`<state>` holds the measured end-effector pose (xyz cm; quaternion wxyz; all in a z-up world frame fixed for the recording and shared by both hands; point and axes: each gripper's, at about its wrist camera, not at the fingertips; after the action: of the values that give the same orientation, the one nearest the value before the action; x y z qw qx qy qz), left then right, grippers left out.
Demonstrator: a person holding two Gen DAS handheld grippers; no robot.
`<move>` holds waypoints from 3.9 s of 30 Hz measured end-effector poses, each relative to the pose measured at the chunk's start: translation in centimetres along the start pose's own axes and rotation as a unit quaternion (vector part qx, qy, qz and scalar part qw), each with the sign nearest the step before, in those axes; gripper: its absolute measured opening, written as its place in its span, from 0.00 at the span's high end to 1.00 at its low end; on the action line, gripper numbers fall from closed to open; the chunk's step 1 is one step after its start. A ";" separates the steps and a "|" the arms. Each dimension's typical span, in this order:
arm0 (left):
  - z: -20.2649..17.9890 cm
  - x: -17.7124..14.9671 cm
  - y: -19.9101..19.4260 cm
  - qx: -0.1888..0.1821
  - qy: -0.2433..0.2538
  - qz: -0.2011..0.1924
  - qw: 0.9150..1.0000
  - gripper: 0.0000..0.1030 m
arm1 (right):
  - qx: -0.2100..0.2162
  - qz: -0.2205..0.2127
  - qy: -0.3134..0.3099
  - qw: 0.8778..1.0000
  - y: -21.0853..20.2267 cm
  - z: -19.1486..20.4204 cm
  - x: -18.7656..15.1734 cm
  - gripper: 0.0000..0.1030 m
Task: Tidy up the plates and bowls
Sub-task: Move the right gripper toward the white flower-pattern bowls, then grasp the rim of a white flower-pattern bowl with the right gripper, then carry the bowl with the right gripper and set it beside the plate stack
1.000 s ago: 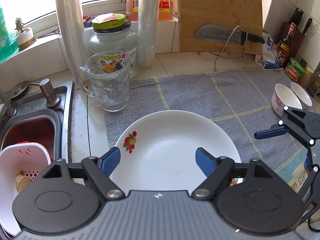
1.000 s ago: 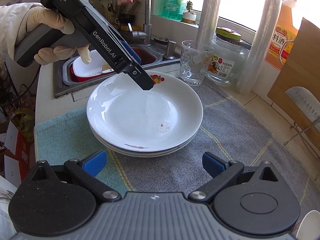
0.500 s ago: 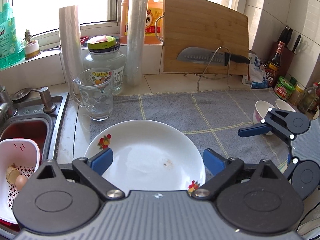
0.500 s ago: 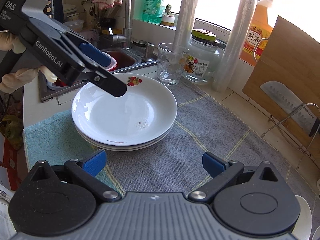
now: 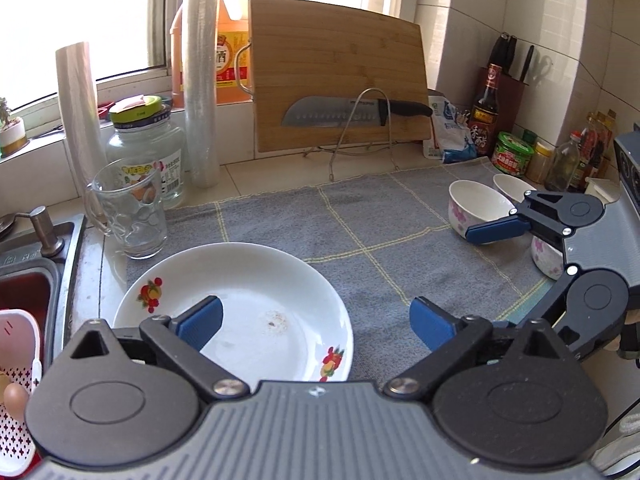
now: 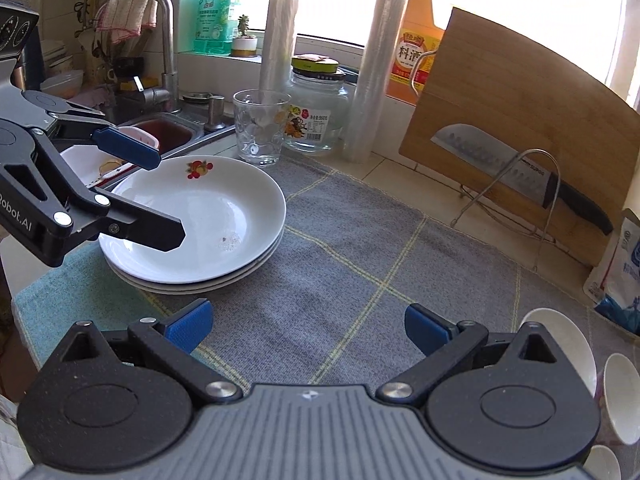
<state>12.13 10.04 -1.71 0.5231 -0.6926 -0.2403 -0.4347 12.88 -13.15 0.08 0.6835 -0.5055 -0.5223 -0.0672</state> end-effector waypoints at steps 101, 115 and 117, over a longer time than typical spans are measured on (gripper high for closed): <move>-19.3 1.5 14.2 -0.031 0.093 0.033 0.995 0.19 | 0.146 0.075 0.077 0.984 2.0 -20.2 -1.1 0.23; -16.2 -0.4 9.1 0.004 0.079 0.047 0.996 0.19 | 0.185 0.077 0.044 0.979 2.3 -13.7 0.7 0.23; -15.9 -0.9 8.6 0.005 0.079 0.052 0.995 0.19 | 0.190 0.082 0.044 0.977 2.5 -12.9 0.5 0.23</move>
<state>12.84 -7.62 -5.67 0.5660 -0.6649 -0.1639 -0.4590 22.97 -21.54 -0.32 0.7925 -0.4041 -0.4518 0.0677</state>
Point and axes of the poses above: each gripper's, at about its wrist camera, not at the fingertips, and y roughly the way its jaws point, z to its left, x to its top, and after that the axes turned 8 degrees about -z, right-handed
